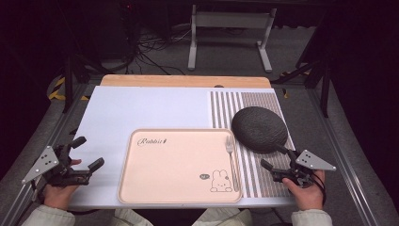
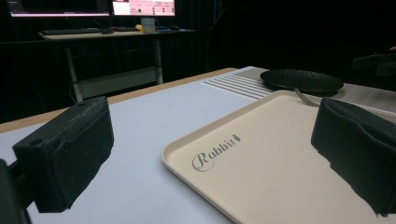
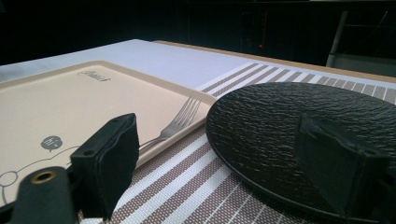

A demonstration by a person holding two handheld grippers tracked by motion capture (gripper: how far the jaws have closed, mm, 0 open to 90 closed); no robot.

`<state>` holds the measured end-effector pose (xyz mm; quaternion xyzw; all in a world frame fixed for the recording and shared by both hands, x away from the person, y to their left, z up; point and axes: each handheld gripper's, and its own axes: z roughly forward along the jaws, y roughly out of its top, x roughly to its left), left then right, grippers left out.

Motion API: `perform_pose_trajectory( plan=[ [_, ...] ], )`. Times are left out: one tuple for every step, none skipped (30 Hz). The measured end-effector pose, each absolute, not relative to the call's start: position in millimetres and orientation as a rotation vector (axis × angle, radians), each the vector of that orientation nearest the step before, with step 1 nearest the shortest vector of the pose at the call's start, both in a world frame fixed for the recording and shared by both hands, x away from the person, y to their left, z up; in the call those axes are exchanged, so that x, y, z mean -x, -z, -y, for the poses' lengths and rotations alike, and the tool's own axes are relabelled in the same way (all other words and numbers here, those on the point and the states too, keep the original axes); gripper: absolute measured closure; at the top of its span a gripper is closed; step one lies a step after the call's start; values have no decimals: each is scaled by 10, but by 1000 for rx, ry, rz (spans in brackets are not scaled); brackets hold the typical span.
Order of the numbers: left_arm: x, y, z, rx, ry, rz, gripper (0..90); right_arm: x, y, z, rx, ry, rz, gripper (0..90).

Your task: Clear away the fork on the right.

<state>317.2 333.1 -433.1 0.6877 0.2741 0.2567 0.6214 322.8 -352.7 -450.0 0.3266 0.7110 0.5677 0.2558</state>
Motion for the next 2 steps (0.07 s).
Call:
perform_pose_trajectory(
  plan=[
    [-3172,4331,-3331,-1580,-590,-630,0,-3227,4497,3525,-888,-1544,-1928,153],
    [-3172,4331,-3331,-1580,-590,-630,0,-3228,4495,3527,-886,-1544,-1927,153]
  ],
)
